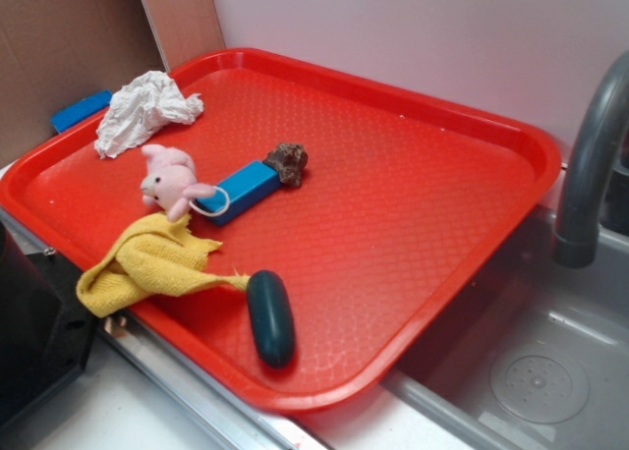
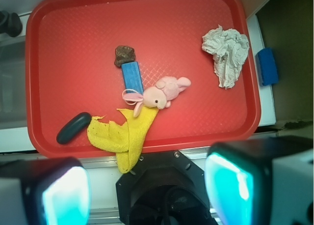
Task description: Grab the yellow cloth.
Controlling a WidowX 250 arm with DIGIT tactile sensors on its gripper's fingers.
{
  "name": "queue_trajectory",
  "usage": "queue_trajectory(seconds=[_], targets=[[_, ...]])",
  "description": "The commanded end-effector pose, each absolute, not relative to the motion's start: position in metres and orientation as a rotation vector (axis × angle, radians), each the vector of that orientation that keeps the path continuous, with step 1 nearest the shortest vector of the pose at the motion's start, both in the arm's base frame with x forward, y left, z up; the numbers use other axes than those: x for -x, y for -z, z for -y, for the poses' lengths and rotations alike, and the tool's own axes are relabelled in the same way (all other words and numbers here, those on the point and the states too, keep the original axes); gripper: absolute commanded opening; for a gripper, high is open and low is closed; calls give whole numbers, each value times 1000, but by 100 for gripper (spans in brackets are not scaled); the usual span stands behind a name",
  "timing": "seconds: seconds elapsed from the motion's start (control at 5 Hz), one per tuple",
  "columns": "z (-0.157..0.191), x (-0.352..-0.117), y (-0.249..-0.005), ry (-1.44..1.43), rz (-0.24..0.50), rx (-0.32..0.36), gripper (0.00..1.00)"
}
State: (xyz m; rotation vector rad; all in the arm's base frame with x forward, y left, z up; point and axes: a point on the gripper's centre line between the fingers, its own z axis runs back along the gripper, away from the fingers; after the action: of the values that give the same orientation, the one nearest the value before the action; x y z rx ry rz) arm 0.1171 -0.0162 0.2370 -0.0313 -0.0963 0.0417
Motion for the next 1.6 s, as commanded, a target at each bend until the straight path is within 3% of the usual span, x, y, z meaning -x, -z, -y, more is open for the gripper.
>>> queue_trajectory(seconds=[0.0, 0.4, 0.6, 1.2, 1.4], targets=[[16, -117, -237, -42, 96, 31, 100], [34, -117, -138, -310, 131, 151, 100], [36, -127, -106, -365, 129, 142, 100], [54, -125, -57, -361, 47, 252, 100], [49, -127, -37, -341, 24, 220, 100]])
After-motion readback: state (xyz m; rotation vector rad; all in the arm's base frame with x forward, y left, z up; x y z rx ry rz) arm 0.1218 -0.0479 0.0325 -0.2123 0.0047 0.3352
